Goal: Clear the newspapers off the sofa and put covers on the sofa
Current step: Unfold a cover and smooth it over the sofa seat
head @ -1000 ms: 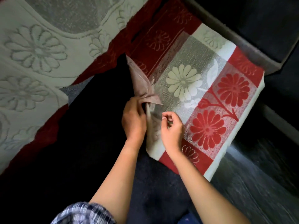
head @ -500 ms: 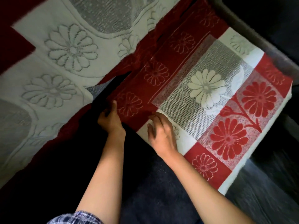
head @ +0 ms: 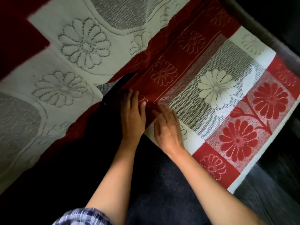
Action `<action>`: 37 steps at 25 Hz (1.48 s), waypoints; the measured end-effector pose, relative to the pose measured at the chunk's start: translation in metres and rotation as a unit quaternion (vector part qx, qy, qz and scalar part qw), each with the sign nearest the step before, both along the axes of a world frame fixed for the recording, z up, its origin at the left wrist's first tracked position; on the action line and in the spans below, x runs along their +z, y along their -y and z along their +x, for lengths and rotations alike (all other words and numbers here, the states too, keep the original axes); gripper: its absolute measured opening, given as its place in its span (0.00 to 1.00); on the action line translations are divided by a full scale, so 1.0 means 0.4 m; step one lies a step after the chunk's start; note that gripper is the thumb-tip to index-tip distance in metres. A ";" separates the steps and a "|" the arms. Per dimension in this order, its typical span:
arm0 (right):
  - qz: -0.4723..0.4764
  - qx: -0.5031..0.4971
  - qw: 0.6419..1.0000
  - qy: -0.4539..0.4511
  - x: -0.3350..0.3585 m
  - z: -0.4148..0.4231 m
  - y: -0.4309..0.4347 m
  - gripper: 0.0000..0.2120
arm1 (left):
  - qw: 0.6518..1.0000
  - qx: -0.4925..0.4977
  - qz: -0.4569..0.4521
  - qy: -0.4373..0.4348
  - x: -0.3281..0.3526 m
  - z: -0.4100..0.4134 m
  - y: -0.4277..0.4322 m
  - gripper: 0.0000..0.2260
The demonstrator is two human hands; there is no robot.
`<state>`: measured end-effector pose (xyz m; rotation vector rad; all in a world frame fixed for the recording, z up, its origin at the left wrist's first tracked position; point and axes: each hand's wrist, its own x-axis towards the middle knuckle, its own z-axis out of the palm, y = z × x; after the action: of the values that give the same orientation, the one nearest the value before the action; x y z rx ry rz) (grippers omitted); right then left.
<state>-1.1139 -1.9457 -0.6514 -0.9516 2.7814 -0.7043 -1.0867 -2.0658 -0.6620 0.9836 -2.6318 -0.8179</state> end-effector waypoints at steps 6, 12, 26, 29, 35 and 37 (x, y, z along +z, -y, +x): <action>0.186 -0.010 0.982 -0.027 -0.068 -0.018 -0.023 0.29 | 0.985 -0.038 -0.031 0.168 -0.049 0.012 0.047 0.26; 0.151 -0.011 0.988 -0.036 -0.061 -0.027 -0.088 0.25 | 0.982 -0.112 -0.079 0.128 -0.051 0.010 -0.053 0.25; 0.203 -0.122 0.971 0.013 -0.061 0.161 -0.352 0.31 | 0.954 -0.224 -0.059 0.188 -0.034 0.117 -0.249 0.34; 0.219 -0.132 0.966 0.039 -0.061 0.198 -0.427 0.30 | 0.929 -0.304 -0.062 0.200 -0.020 0.144 -0.313 0.36; 0.156 -0.237 0.952 0.115 -0.066 0.292 -0.547 0.32 | 0.901 -0.391 -0.047 0.183 -0.009 0.217 -0.454 0.29; 0.116 -0.258 0.949 0.143 -0.062 0.296 -0.567 0.33 | 0.905 -0.390 -0.001 0.171 0.003 0.225 -0.487 0.26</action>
<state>-0.9955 -1.7189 -0.6762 -0.0605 2.7673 -0.4960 -0.9965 -1.8711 -0.6607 0.0033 -3.3714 -0.8281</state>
